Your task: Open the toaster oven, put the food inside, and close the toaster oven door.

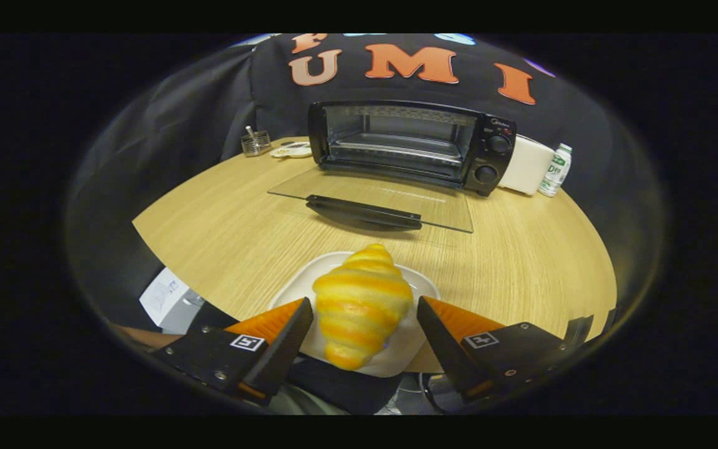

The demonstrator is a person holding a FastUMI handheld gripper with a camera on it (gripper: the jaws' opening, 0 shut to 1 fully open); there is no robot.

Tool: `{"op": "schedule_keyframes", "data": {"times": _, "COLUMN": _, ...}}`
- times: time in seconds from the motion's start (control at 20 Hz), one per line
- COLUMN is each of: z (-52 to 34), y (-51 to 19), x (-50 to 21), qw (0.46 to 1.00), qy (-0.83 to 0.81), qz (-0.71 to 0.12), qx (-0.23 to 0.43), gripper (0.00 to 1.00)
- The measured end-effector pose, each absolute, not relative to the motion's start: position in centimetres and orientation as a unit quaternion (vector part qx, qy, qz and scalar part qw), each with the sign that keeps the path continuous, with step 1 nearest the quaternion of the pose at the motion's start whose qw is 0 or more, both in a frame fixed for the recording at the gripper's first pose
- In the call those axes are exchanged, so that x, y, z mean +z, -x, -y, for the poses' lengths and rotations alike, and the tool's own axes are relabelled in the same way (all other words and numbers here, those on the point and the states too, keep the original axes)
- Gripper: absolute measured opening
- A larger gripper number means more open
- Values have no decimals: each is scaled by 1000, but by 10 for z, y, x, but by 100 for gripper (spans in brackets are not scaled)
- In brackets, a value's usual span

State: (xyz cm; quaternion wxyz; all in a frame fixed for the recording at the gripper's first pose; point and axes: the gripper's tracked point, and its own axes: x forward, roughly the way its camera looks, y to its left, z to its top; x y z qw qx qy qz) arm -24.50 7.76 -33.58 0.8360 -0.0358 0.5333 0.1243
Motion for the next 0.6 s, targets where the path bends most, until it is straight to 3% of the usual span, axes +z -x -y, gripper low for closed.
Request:
{"op": "schedule_keyframes", "data": {"times": 0.25, "z": -61, "y": 237, "x": -346, "qw": 841, "qy": 26, "qz": -527, "qx": 119, "gripper": 100}}
{"op": "schedule_keyframes", "data": {"times": 0.4, "z": -50, "y": 230, "x": -349, "qw": 845, "qy": -8, "qz": -525, "qx": 104, "gripper": 87}}
{"op": "schedule_keyframes", "data": {"times": 0.6, "z": -59, "y": 225, "x": -343, "qw": 848, "qy": -54, "qz": -512, "qx": 126, "gripper": 79}}
